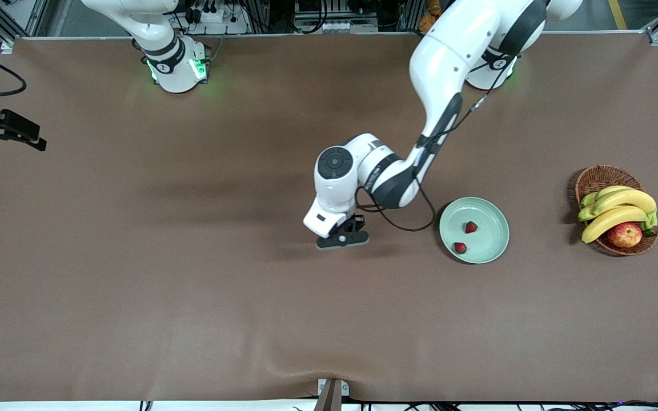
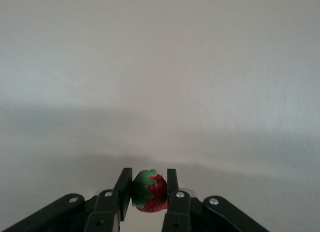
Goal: Collect all strawberries into plate
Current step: 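Carry the third strawberry over the plate and open the left gripper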
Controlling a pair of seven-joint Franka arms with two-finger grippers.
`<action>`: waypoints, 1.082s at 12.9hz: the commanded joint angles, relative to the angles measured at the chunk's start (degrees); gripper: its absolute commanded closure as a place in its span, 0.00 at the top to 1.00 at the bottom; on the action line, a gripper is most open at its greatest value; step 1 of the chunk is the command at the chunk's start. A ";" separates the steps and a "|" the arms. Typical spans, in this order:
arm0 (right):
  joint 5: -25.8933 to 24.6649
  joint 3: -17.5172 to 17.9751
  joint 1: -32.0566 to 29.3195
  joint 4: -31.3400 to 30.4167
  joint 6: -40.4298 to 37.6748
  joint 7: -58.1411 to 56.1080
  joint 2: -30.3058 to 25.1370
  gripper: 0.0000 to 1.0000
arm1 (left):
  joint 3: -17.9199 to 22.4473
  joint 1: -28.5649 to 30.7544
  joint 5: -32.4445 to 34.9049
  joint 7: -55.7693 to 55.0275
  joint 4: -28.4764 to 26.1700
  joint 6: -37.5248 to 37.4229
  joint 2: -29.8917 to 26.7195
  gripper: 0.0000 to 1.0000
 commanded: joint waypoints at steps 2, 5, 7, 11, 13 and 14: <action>0.24 0.54 -0.84 1.79 -0.65 0.87 0.03 1.00 | -2.22 7.94 -1.35 7.09 -2.25 -8.74 -9.53 0.00; 0.24 0.71 -0.58 2.15 -0.65 1.04 0.03 1.00 | -3.72 16.99 -3.83 23.95 -7.94 -15.79 -15.59 0.00; 0.24 0.71 -0.58 2.15 -0.74 1.04 0.03 1.00 | -3.90 21.39 -3.74 29.77 -14.71 -15.89 -19.20 0.00; 0.15 0.80 -0.49 2.50 -1.53 6.20 0.03 1.00 | -3.64 28.78 -2.60 38.05 -23.85 -11.35 -19.40 0.00; 0.15 0.80 -0.49 2.59 -1.62 6.67 0.03 1.00 | -3.73 32.82 0.98 38.15 -29.65 -2.48 -18.52 0.00; 0.15 0.80 -0.49 2.68 -1.62 6.67 0.03 1.00 | -3.81 35.01 1.96 38.41 -31.94 0.95 -18.43 0.00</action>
